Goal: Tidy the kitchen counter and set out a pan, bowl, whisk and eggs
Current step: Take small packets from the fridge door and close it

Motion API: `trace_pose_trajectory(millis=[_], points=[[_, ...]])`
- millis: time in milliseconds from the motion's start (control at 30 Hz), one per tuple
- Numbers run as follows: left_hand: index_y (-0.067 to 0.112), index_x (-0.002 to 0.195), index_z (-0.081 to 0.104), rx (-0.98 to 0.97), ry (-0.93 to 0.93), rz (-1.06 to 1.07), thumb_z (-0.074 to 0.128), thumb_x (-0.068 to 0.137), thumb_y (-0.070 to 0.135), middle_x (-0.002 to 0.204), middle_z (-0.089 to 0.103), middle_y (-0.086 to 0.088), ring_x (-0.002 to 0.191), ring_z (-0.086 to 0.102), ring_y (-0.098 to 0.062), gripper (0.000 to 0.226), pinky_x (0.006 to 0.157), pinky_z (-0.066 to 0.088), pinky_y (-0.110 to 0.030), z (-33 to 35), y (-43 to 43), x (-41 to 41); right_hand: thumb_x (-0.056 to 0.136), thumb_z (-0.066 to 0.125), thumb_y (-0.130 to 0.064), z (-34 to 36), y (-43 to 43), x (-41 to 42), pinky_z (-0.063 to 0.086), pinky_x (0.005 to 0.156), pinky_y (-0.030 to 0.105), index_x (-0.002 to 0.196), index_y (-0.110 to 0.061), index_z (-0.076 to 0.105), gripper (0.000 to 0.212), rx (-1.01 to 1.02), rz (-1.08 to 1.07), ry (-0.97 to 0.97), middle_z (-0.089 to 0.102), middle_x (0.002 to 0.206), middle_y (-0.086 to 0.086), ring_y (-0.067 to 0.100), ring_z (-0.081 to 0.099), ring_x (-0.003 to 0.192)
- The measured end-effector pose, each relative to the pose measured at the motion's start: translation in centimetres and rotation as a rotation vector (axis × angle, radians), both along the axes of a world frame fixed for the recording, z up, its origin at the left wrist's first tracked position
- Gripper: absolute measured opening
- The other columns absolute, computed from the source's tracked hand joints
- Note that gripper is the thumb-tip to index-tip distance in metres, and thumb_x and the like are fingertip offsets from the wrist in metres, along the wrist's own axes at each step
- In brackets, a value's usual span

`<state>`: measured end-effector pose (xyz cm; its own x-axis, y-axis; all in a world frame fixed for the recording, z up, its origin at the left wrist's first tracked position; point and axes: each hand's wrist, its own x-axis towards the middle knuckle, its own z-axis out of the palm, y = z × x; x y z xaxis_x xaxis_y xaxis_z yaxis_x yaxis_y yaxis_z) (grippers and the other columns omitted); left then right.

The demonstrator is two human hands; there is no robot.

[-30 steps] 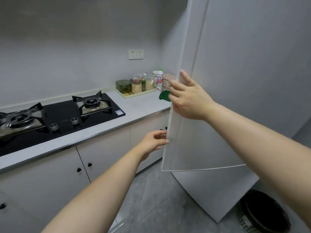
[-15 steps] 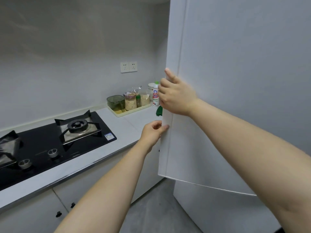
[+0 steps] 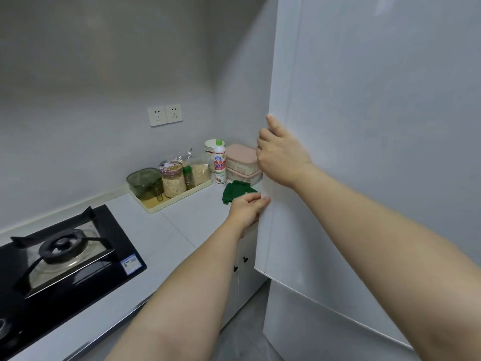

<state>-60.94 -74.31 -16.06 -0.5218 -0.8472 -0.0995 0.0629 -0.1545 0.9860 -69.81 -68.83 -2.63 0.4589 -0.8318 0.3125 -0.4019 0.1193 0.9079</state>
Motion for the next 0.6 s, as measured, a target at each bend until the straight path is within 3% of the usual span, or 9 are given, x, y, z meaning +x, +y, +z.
trace_pose_trajectory(millis=[133,267,367,500,600], points=[[0.000,0.118,0.063,0.004,0.025,-0.007,0.066,0.087,0.012,0.104,0.066,-0.009,0.086,0.062,-0.016,0.033,0.082,0.052,-0.029,0.0,-1.7,-3.1,0.057,0.075,-0.022,0.1,-2.0,-2.3,0.040,0.106,0.041,0.056,-0.020,0.072,0.003,-0.009,-0.050,-0.062,0.059,0.055,-0.003,0.019,0.059,0.071],[-0.001,0.119,0.062,0.013,0.011,0.014,0.064,0.088,0.011,0.101,0.066,-0.008,0.085,0.061,-0.014,0.033,0.086,0.051,-0.031,-0.2,-2.8,-5.4,0.058,0.075,-0.027,0.4,-3.5,-4.1,0.040,0.106,0.041,0.058,-0.023,0.074,0.004,0.008,-0.156,-0.107,0.063,0.058,-0.004,0.019,0.060,0.074],[0.001,0.112,0.065,-0.012,0.027,-0.010,0.061,0.090,0.008,0.087,0.067,-0.001,0.069,0.063,-0.004,0.023,0.075,0.053,-0.021,-0.1,-3.5,-7.0,0.061,0.073,-0.030,0.5,-4.3,-5.4,0.040,0.107,0.041,0.060,-0.026,0.074,0.004,0.028,-0.240,-0.134,0.065,0.061,-0.005,0.018,0.061,0.077],[0.009,0.103,0.069,-0.064,0.032,0.006,0.063,0.089,0.011,0.090,0.069,-0.003,0.083,0.064,-0.017,0.016,0.090,0.051,-0.035,-0.5,-4.1,-8.6,0.065,0.070,-0.030,0.4,-5.2,-6.8,0.036,0.111,0.042,0.064,-0.027,0.075,0.005,0.031,-0.294,-0.174,0.066,0.064,-0.006,0.018,0.060,0.081],[0.016,0.094,0.070,-0.083,0.022,0.003,0.063,0.089,0.012,0.089,0.070,-0.001,0.086,0.063,-0.018,0.009,0.092,0.051,-0.037,-0.6,-4.7,-9.8,0.075,0.062,-0.028,0.4,-5.6,-7.8,0.028,0.114,0.044,0.078,-0.028,0.076,0.014,0.025,-0.325,-0.194,0.068,0.073,-0.008,0.018,0.059,0.090]])
